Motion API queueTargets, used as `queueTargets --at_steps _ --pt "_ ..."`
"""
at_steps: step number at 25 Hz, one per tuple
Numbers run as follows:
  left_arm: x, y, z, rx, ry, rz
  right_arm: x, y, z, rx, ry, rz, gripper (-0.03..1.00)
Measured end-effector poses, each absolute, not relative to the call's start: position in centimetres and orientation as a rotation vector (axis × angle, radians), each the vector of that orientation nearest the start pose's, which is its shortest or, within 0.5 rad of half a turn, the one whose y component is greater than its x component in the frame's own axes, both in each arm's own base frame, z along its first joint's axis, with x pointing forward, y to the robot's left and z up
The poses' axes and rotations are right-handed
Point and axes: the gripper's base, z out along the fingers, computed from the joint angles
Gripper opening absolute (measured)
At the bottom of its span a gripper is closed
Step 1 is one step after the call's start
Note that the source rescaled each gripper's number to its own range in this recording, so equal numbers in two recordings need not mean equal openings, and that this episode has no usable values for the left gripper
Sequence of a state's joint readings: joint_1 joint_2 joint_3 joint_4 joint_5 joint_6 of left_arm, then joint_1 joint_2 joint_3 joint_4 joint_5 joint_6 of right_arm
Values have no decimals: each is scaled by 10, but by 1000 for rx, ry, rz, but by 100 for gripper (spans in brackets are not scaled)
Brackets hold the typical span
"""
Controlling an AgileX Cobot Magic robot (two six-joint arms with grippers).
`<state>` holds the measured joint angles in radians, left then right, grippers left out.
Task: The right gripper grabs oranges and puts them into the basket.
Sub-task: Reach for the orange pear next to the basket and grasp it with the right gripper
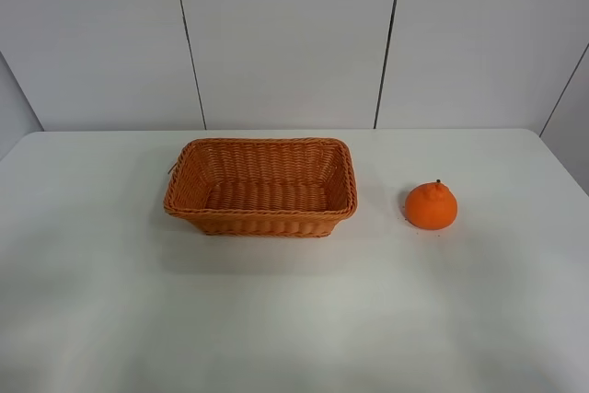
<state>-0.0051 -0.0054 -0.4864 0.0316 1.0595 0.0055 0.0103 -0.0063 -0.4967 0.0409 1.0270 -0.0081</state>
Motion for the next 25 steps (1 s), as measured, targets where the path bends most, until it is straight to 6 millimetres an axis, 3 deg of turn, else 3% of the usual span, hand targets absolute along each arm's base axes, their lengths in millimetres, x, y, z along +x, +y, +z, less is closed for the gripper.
queueTargets --at_steps 9,13,19,25 --pt "-4 3 274 10 2051 38 -4 5 279 -20 2009 77 98" --pt "-4 3 274 10 2051 38 10 6 293 -10 2077 92 98" --pt "-4 3 274 10 2051 38 79 7 326 37 2333 122 98" --pt "-4 3 274 10 2051 38 177 9 326 61 2611 128 98"
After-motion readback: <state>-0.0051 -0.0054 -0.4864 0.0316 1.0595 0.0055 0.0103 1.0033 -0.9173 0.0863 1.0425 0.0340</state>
